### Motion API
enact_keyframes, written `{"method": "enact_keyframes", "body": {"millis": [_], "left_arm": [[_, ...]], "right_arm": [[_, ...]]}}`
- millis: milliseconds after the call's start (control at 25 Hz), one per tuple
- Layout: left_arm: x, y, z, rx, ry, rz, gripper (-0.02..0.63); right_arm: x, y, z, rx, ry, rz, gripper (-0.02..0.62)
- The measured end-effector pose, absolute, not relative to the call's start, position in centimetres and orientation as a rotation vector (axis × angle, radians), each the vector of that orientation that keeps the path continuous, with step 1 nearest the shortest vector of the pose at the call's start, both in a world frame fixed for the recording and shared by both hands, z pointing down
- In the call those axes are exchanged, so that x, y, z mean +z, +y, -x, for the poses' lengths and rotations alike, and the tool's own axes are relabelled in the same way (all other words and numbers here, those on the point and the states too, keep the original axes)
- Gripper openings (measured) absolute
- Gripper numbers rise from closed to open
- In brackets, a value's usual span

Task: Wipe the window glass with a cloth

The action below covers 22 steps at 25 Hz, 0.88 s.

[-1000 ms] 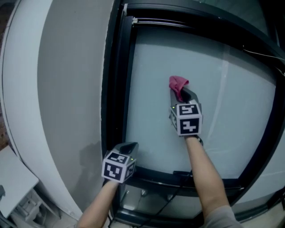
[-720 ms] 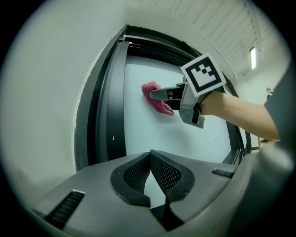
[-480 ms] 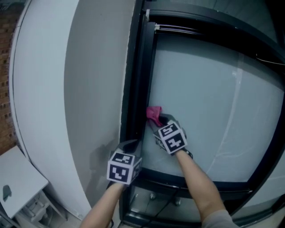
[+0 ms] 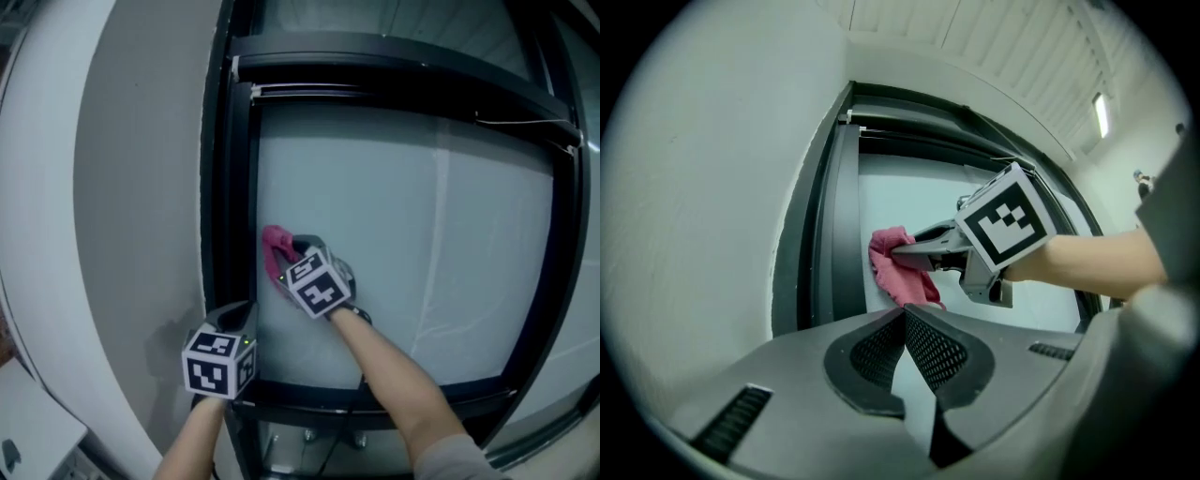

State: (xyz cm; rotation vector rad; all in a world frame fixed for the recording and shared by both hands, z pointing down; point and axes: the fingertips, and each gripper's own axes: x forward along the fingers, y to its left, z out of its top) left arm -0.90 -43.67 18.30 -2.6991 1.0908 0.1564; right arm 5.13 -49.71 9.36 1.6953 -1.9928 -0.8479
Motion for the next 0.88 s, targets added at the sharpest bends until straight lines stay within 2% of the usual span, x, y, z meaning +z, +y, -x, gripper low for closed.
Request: {"method": "enact_keyframes", "body": {"millis": [480,880], "left_arm": [[13.7,-42.6,-4.2,0.21,0.996,2.666,0.007],[10.6,-39.3,-12.3,0.221,0.81,2.673,0.006]], "right_arm": [[-0.6,-46.0,-11.9,-0.987,-1.941,-1.904,0.061],[-7.1,-38.2,-24.1,-1.047,-1.848,-2.23,0.063]]}}
